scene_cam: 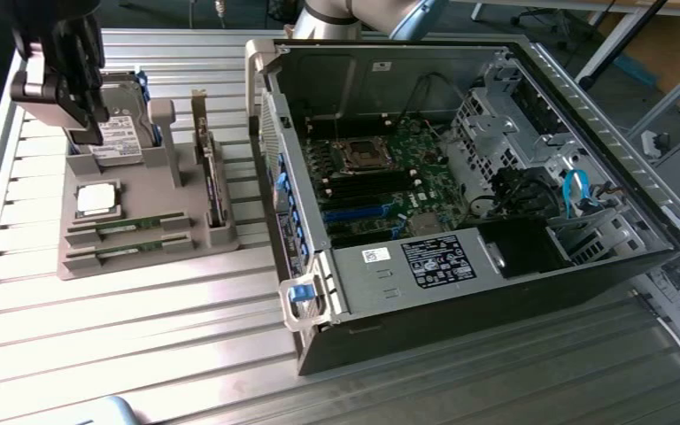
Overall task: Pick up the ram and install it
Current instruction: 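Pick up the ram and move it above insertion slot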
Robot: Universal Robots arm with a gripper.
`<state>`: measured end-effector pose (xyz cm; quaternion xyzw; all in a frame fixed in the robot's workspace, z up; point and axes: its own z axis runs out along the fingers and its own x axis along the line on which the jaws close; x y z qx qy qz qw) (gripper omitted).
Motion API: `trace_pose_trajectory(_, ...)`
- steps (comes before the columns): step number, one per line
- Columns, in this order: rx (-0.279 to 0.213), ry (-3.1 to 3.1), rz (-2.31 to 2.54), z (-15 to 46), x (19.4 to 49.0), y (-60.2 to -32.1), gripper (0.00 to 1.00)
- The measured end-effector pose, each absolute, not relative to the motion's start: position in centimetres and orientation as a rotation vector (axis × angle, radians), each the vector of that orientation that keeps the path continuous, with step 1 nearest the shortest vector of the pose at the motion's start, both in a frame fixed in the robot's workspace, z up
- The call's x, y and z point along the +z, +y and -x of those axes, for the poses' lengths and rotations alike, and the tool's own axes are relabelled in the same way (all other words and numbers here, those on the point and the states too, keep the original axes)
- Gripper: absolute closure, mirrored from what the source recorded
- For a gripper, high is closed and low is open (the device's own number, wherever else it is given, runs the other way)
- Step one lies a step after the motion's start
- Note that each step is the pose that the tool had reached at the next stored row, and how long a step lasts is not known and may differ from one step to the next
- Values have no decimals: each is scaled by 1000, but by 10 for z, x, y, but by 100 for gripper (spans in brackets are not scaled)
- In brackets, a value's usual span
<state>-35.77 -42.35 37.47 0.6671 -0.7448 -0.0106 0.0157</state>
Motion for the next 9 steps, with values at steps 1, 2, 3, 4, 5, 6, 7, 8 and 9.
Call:
trace_pose_trajectory(1, -33, -2316, -2076, 358, 374, -423, 64)
trace_pose_trajectory(2, -33, -2315, -2077, 358, 374, -423, 64)
trace_pose_trajectory(3, -33, -2314, -2077, 358, 374, -423, 64)
trace_pose_trajectory(4, -33, -2314, -2078, 358, 374, -423, 64)
trace_pose_trajectory(5, -33, -2313, -2079, 358, 373, -423, 64)
trace_pose_trajectory(6, -33, -2312, -2080, 358, 373, -423, 64)
trace_pose_trajectory(7, -33, -2311, -2081, 358, 373, -423, 64)
trace_pose_trajectory(8, -33, -2311, -2081, 358, 373, -423, 64)
trace_pose_trajectory(9, -33, -2309, -2083, 358, 372, -423, 64)
